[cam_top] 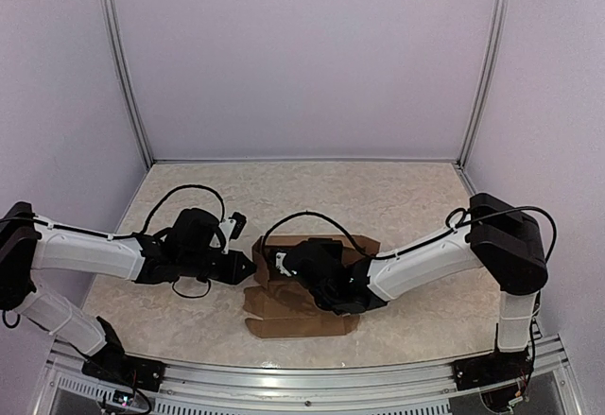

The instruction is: Fold the paper box

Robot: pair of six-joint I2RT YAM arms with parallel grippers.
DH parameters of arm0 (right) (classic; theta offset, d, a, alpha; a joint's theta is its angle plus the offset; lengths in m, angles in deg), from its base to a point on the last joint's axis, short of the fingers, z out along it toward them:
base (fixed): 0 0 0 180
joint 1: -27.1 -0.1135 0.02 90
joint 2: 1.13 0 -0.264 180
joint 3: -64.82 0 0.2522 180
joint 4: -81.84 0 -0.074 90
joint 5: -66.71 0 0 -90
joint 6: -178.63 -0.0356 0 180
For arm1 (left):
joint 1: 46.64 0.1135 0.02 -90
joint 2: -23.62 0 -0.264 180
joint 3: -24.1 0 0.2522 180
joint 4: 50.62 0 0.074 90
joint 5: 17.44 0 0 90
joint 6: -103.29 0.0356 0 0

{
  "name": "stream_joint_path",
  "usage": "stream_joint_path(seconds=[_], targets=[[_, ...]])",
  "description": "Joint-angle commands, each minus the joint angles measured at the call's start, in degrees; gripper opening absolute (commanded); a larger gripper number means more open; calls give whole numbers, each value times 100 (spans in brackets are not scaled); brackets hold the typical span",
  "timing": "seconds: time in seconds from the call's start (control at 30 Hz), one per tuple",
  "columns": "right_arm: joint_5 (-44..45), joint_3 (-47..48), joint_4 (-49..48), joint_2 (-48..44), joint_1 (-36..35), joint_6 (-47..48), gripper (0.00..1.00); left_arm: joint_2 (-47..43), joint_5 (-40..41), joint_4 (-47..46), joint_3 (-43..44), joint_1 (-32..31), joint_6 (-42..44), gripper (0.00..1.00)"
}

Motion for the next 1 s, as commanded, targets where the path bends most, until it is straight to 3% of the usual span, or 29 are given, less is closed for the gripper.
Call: stream_joint_path(seconds=[0.0,0.53,0.97], targets=[[68,-47,133,68,-104,-149,0,132,127,-113,30,-51,72,17],[88,78,388,108,-222,-327,0,435,544,-209,192,-208,150,41],[136,197,652,366,-416,-678,0,544,801,-461,189,-294,78,47]])
